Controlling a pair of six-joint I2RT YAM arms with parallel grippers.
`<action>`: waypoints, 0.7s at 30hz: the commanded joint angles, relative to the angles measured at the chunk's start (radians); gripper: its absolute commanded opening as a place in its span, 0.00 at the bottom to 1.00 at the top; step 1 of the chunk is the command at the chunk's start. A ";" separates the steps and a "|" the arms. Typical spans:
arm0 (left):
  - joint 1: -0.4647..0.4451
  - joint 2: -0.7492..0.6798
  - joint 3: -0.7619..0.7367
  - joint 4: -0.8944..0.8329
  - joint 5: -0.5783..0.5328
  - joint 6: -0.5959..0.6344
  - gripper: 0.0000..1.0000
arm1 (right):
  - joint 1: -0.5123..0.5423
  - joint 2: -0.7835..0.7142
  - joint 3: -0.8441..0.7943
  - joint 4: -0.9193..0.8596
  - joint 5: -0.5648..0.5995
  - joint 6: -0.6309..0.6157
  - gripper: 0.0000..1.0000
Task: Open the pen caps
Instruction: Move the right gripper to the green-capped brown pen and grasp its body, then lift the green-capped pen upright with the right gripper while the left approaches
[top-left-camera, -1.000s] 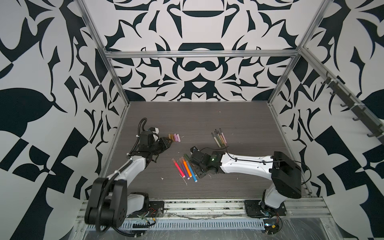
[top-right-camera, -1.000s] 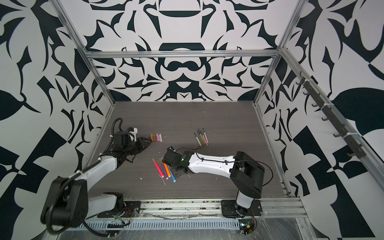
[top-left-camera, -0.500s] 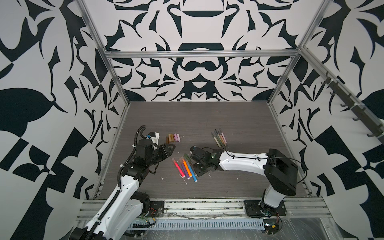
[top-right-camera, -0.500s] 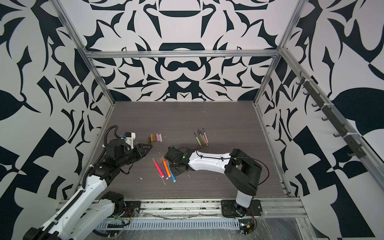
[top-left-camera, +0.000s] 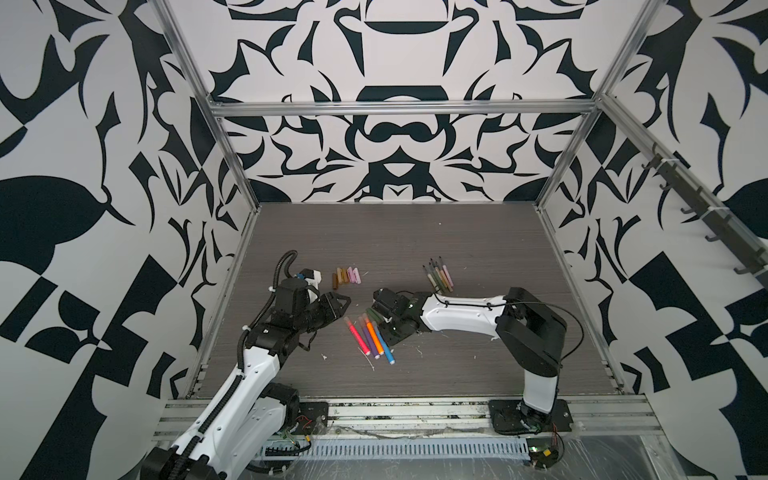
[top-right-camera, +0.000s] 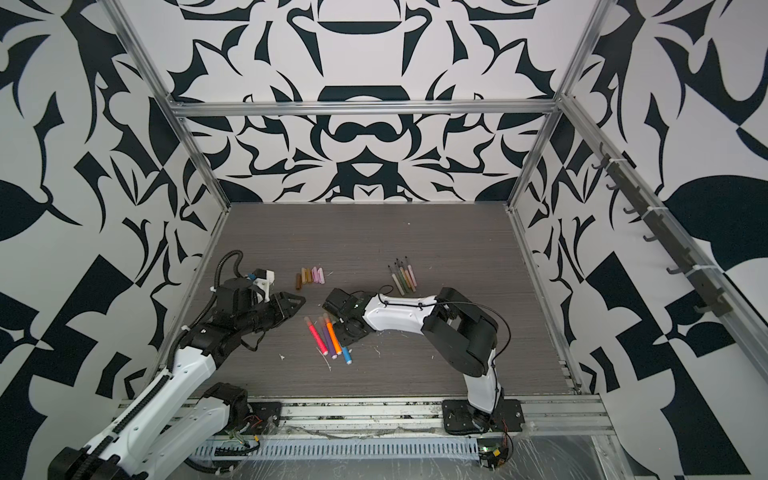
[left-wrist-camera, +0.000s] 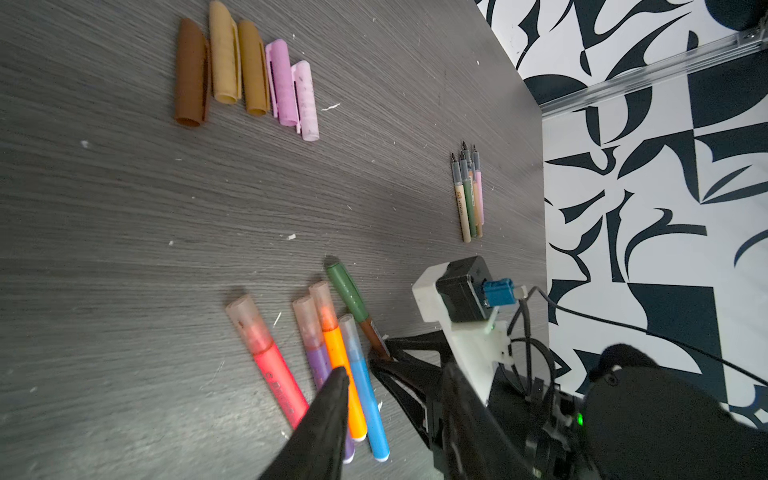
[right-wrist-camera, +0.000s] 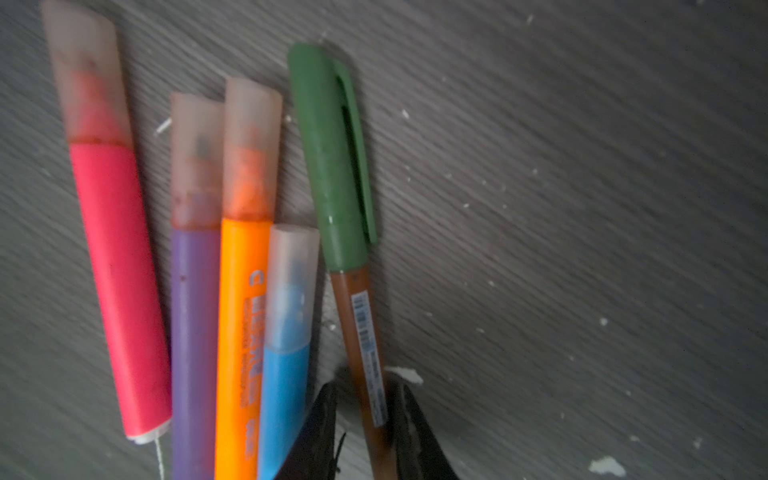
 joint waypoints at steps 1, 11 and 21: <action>-0.003 -0.014 0.028 -0.032 0.021 0.026 0.41 | 0.000 0.004 0.024 -0.043 0.026 0.003 0.21; -0.004 -0.004 -0.030 0.066 0.175 -0.056 0.44 | -0.008 -0.142 -0.094 -0.086 0.123 0.072 0.11; -0.039 0.029 -0.021 0.084 0.210 -0.064 0.46 | -0.009 -0.422 -0.236 0.022 0.082 0.224 0.07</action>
